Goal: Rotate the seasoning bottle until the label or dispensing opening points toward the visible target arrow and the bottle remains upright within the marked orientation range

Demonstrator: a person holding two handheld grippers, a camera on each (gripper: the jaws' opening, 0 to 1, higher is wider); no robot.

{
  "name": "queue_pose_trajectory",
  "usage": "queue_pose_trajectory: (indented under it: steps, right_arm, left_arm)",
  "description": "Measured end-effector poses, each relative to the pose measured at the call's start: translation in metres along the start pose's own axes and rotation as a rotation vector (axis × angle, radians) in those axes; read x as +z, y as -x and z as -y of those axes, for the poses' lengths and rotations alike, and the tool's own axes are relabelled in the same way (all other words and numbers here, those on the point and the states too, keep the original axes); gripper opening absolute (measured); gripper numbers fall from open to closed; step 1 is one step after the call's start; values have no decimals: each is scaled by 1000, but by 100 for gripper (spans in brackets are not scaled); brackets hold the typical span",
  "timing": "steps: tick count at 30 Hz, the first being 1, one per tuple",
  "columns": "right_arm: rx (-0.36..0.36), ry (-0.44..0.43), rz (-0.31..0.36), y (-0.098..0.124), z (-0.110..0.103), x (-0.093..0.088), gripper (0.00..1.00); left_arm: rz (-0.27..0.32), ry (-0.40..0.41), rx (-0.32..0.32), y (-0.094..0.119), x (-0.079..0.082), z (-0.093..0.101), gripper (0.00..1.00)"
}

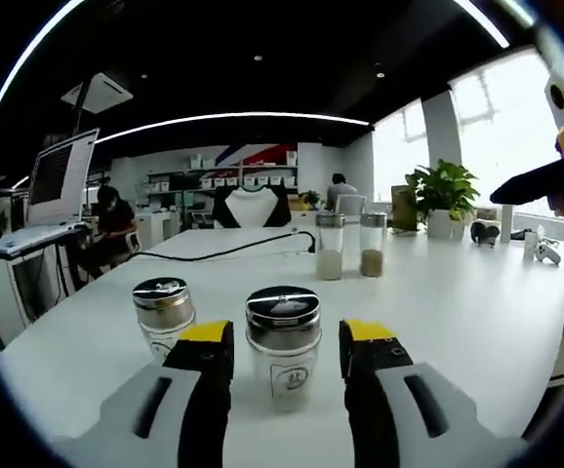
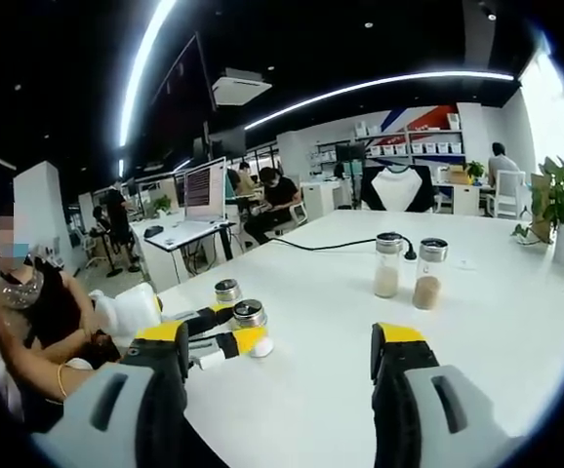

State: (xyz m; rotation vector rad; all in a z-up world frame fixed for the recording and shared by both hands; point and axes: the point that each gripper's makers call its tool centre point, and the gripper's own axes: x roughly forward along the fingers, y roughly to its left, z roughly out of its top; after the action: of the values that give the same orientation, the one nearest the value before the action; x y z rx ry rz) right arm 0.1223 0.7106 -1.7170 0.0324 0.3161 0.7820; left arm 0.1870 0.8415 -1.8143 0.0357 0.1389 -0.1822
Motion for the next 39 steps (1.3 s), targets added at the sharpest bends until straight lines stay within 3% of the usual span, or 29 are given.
queue_pose_trajectory:
  steps: [8, 39]
  right_arm:
    - [-7, -5, 0, 1, 3, -1, 75]
    - [-48, -10, 16, 11, 11, -1, 77]
  left_arm:
    - [4, 4, 10, 0, 1, -2, 34]
    - [-6, -40, 17, -22, 2, -12, 34]
